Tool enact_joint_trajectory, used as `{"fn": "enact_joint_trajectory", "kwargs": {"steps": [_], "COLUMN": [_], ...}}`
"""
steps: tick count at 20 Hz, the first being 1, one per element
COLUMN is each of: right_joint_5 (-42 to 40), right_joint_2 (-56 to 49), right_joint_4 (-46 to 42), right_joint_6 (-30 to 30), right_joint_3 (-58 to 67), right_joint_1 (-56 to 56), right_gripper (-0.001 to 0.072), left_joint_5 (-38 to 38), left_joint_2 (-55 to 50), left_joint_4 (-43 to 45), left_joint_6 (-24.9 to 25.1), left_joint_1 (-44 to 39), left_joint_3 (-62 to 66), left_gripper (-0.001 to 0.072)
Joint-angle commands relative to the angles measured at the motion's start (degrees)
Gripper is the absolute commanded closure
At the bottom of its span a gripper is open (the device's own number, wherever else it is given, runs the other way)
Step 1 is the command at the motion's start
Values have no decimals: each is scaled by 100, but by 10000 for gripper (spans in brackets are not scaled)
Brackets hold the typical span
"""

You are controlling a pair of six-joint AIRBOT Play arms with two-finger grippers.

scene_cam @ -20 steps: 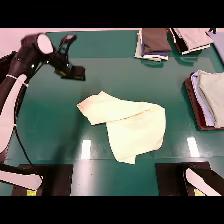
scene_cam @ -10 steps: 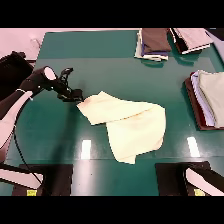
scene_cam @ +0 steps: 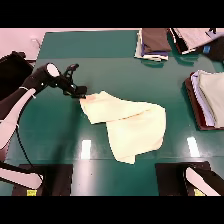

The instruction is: Fold the shirts.

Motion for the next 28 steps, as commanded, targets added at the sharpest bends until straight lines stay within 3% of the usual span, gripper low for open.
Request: {"fn": "enact_joint_trajectory", "kwargs": {"steps": [1,2,3,4,8,14,17,19,20,23,28], "right_joint_5": [435,479,431,315,-337,-1093,-1226,-1357,-1464,-1722,-1152], "right_joint_2": [188,105,-24,-205,-1126,-2275,-2514,-2459,-2343,-1596,105], "right_joint_4": [-302,-431,-407,-411,-358,-365,-356,-358,-358,-382,-411], "right_joint_6": [2,0,-20,-20,-15,114,114,-74,-223,-236,-269], "right_joint_3": [-1397,-1823,-2186,-2514,-3233,-3307,-3307,-3307,-3305,-3141,-1349], "right_joint_1": [-824,-1010,-1123,-1165,-863,59,273,396,470,509,181], "right_gripper": [684,533,305,243,245,244,298,619,689,690,691], "left_joint_5": [-116,-129,-116,-107,-216,-273,-284,-278,-258,-33,131], "left_joint_2": [114,116,114,114,109,107,109,114,127,540,2114], "left_joint_4": [-20,-24,-26,-28,-24,-24,-26,-31,-33,-4,538], "left_joint_6": [76,74,74,74,74,70,68,63,44,24,28], "left_joint_1": [-11,-11,-11,-11,-11,-11,-11,-11,-11,-4,2], "left_joint_3": [595,758,852,903,898,898,901,901,903,975,2247], "left_gripper": [682,682,682,682,682,682,682,682,683,683,683]}}
